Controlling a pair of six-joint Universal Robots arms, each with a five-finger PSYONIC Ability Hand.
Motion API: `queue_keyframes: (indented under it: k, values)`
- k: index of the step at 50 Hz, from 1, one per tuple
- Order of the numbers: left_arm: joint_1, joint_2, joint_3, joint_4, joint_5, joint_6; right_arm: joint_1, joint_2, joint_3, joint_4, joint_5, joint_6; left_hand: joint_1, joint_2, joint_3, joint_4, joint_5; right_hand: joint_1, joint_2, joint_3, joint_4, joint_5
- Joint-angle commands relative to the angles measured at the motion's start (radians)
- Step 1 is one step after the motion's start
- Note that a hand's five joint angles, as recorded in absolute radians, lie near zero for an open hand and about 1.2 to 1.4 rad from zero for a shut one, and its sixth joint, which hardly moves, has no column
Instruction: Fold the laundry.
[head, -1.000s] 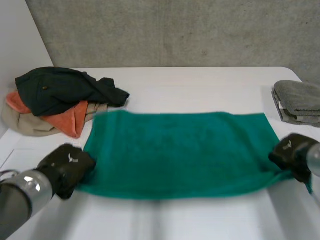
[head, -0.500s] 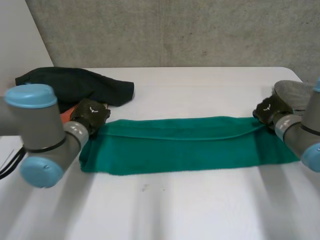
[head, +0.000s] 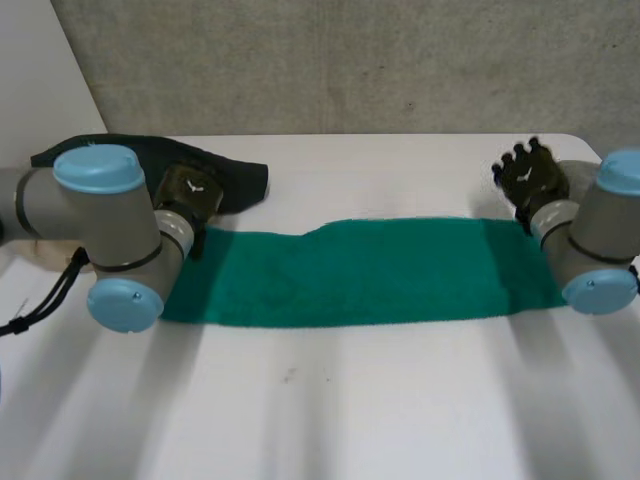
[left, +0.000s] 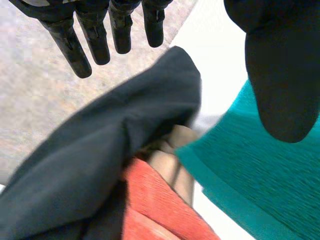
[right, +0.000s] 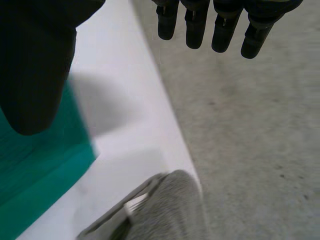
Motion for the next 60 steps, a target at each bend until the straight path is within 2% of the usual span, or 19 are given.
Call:
queue_keyframes:
  k: [1, 3, 8, 11, 13, 17, 21, 24, 30, 34, 35, 36, 42, 47, 53, 56, 60]
  values:
    - [0.001, 0.081, -0.046, -0.003, 0.004, -0.001, -0.009, -0.133, 0.037, 0.006, -0.027, 0.237, -0.014, -0.036, -0.038, -0.029, -0.049, -0.05, -0.036, -0.035, -0.036, -0.048]
    - [-0.001, 0.096, -0.081, 0.0, 0.005, -0.002, -0.014, -0.164, 0.074, 0.006, -0.045, 0.295, -0.014, -0.036, -0.038, -0.029, -0.049, -0.05, -0.036, -0.035, -0.036, -0.048]
    - [0.002, 0.165, -0.17, 0.001, 0.007, -0.009, -0.074, -0.248, 0.162, 0.028, -0.045, 0.329, -0.014, -0.036, -0.038, -0.029, -0.049, -0.05, -0.036, -0.035, -0.036, -0.048]
    - [0.002, 0.225, -0.245, 0.009, 0.018, -0.035, -0.115, -0.297, 0.241, 0.115, -0.062, 0.328, -0.014, -0.036, -0.038, -0.029, -0.049, -0.043, -0.03, -0.029, -0.03, -0.041]
    - [0.004, 0.254, -0.284, 0.018, 0.04, -0.061, -0.146, -0.332, 0.289, 0.216, -0.109, 0.328, -0.014, -0.036, -0.038, -0.029, -0.049, 0.077, 0.091, 0.092, 0.091, 0.08]
    - [0.01, 0.318, -0.365, 0.043, 0.119, -0.147, -0.222, -0.359, 0.353, 0.36, -0.213, 0.319, -0.013, -0.035, -0.037, -0.028, -0.048, 0.145, 0.158, 0.159, 0.158, 0.147]
    - [0.008, 0.351, -0.419, 0.061, 0.168, -0.219, -0.281, -0.357, 0.402, 0.388, -0.305, 0.285, -0.008, -0.029, -0.031, -0.022, -0.043, 0.286, 0.3, 0.301, 0.299, 0.288]
    - [0.004, 0.357, -0.439, 0.083, 0.171, -0.239, -0.288, -0.342, 0.419, 0.364, -0.329, 0.256, -0.008, -0.029, -0.031, -0.022, -0.043, 0.289, 0.303, 0.304, 0.303, 0.291]
    - [-0.001, 0.354, -0.445, 0.101, 0.169, -0.242, -0.288, -0.26, 0.43, 0.25, -0.327, 0.227, -0.008, -0.029, -0.031, -0.022, -0.043, 0.409, 0.423, 0.424, 0.423, 0.412]
    - [-0.001, 0.354, -0.446, 0.101, 0.168, -0.244, -0.29, -0.219, 0.426, 0.227, -0.323, 0.214, -0.008, -0.029, -0.031, -0.022, -0.043, 0.591, 0.605, 0.606, 0.604, 0.593]
    - [-0.001, 0.354, -0.446, 0.101, 0.168, -0.244, -0.29, -0.208, 0.423, 0.227, -0.32, 0.211, -0.008, -0.029, -0.031, -0.022, -0.043, 0.775, 0.788, 0.789, 0.788, 0.777]
    - [-0.001, 0.354, -0.449, 0.101, 0.168, -0.244, -0.294, -0.202, 0.417, 0.223, -0.306, 0.205, -0.008, -0.029, -0.031, -0.022, -0.043, 1.168, 1.182, 1.182, 1.181, 1.17]
    - [-0.001, 0.36, -0.453, 0.101, 0.166, -0.244, -0.345, -0.231, 0.446, 0.147, -0.195, 0.19, -0.008, -0.029, -0.031, -0.022, -0.043, 1.172, 1.185, 1.186, 1.185, 1.174]
    - [0.008, 0.391, -0.459, 0.101, 0.166, -0.244, -0.399, -0.323, 0.459, 0.126, -0.131, 0.035, -0.008, -0.029, -0.031, -0.022, -0.043, 1.172, 1.185, 1.186, 1.185, 1.174]
    - [0.013, 0.421, -0.477, 0.1, 0.166, -0.244, -0.417, -0.348, 0.443, 0.117, -0.079, -0.114, -0.008, -0.029, -0.031, -0.022, -0.043, 1.172, 1.185, 1.186, 1.185, 1.174]
    - [0.014, 0.438, -0.494, 0.101, 0.168, -0.245, -0.361, -0.366, 0.436, 0.088, -0.08, -0.132, -0.008, -0.029, -0.031, -0.022, -0.043, 1.172, 1.185, 1.186, 1.185, 1.174]
    - [0.014, 0.453, -0.503, 0.101, 0.162, -0.245, -0.169, -0.408, 0.442, 0.003, -0.122, -0.123, -0.008, -0.029, -0.031, -0.022, -0.043, 1.172, 1.185, 1.186, 1.185, 1.174]
